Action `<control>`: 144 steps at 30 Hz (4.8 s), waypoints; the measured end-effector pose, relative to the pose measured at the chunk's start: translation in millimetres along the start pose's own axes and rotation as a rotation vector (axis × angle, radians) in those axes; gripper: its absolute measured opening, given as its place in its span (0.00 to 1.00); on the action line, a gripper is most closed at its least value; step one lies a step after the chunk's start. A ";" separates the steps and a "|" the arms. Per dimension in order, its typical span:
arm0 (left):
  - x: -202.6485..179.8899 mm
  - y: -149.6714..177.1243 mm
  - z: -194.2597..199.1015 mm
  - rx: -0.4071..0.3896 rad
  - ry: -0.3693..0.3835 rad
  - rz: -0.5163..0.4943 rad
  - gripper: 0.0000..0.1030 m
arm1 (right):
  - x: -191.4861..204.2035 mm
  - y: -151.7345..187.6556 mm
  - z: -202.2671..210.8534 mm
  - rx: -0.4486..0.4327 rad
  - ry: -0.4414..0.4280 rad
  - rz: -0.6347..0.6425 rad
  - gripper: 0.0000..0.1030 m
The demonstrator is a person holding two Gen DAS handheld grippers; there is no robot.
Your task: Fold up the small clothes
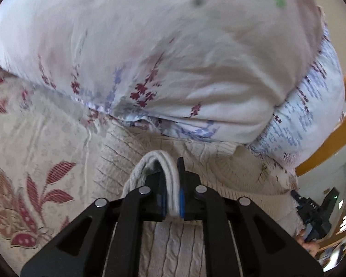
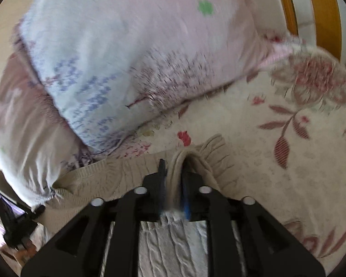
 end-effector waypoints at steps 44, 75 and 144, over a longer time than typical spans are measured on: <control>34.1 80.9 91.6 0.056 -0.020 -0.149 0.12 | -46.3 73.0 89.8 -0.083 0.147 0.304 0.08; -2.6 104.3 65.1 0.057 -0.067 -0.327 0.54 | 26.5 111.2 39.6 0.012 0.189 0.530 0.65; -187.9 39.5 22.5 0.083 0.624 0.161 0.15 | 21.4 69.8 70.1 -0.108 0.047 0.362 0.70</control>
Point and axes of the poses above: each gripper's, at about its wrist camera, not at the fingertips, and z roughly against the way its jaws point, x to its left, y to its underside, the point moved 10 cm from there along -z, roughly the way its jaws point, and after that the axes turned 6 degrees about y, right-handed, at the moved point
